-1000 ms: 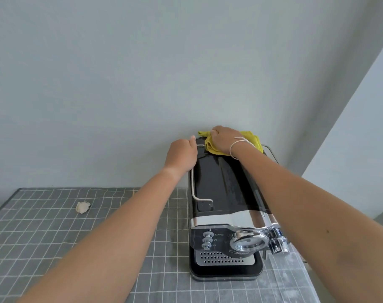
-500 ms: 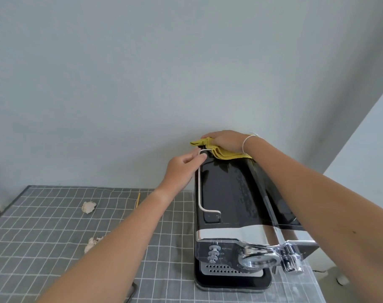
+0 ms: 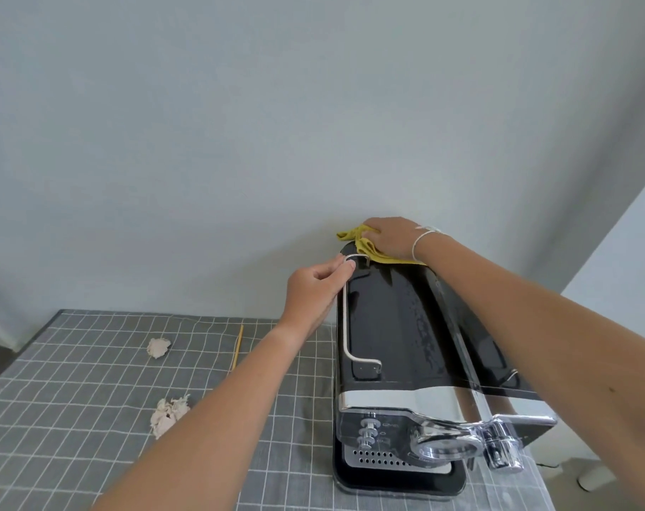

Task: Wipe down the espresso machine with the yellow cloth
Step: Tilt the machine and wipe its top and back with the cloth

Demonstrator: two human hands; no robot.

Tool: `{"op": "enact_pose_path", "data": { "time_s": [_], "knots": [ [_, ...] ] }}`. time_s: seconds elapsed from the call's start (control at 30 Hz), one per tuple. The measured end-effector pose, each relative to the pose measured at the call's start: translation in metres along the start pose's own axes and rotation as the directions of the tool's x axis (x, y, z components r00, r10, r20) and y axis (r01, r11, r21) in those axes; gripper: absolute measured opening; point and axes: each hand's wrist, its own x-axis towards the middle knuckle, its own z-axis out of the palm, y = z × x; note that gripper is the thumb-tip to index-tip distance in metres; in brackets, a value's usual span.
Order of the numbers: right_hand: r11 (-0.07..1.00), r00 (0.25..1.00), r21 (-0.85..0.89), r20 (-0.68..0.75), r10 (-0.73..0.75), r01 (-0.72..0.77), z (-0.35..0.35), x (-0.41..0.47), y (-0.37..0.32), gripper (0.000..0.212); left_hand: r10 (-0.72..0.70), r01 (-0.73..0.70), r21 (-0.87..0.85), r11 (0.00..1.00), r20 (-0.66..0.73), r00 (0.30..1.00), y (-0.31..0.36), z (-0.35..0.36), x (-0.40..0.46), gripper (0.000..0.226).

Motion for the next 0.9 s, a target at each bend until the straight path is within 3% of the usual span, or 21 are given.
{"op": "enact_pose_path", "data": {
  "time_s": [0.07, 0.1, 0.17, 0.23, 0.33, 0.5, 0.6, 0.67, 0.8, 0.9],
  "knots": [
    [1.0, 0.998, 0.021, 0.07, -0.007, 0.005, -0.001, -0.002, -0.002, 0.042, -0.034, 0.034, -0.003, 0.999, 0.012, 0.999, -0.003, -0.002, 0.002, 0.027],
    [0.999, 0.994, 0.035, 0.112, -0.014, 0.01, -0.003, -0.003, -0.003, 0.046, -0.043, 0.043, -0.006, 0.999, 0.015, 0.999, -0.005, -0.003, 0.004, 0.052],
    [0.999, 0.985, 0.033, 0.172, -0.016, 0.011, -0.006, -0.003, -0.005, 0.052, -0.055, 0.055, -0.023, 0.998, 0.009, 0.998, -0.007, -0.003, 0.005, 0.033],
    [1.0, 0.989, 0.02, 0.145, -0.013, 0.01, -0.008, 0.0, -0.005, 0.048, -0.035, 0.036, -0.013, 0.999, 0.012, 0.999, -0.007, -0.002, 0.007, 0.026],
    [1.0, 0.999, 0.019, 0.049, -0.015, 0.014, -0.007, 0.004, -0.004, 0.037, -0.027, 0.027, -0.005, 1.0, 0.025, 0.999, -0.009, -0.003, 0.008, 0.029],
    [1.0, 0.988, 0.019, 0.156, -0.018, 0.015, -0.007, 0.001, -0.001, 0.055, -0.04, 0.041, -0.029, 0.999, 0.022, 0.999, -0.01, -0.003, 0.007, 0.023],
    [1.0, 0.995, 0.029, 0.099, -0.011, 0.008, -0.006, 0.003, -0.002, 0.044, -0.035, 0.035, -0.025, 0.999, 0.014, 0.999, -0.012, -0.002, 0.009, 0.031],
    [0.999, 0.997, 0.052, 0.072, -0.019, 0.015, -0.006, 0.002, -0.004, 0.036, -0.04, 0.04, -0.028, 0.999, 0.014, 0.999, -0.011, -0.002, 0.008, 0.023],
    [0.999, 0.989, 0.037, 0.146, -0.029, 0.024, -0.008, -0.002, -0.002, 0.051, -0.022, 0.023, -0.031, 0.999, 0.019, 1.0, -0.011, -0.001, 0.008, 0.023],
    [0.999, 0.992, 0.038, 0.125, -0.025, 0.02, -0.009, 0.0, -0.002, 0.047, -0.013, 0.014, -0.037, 0.999, 0.036, 0.999, -0.011, 0.0, 0.008, 0.027]
  ]
}}
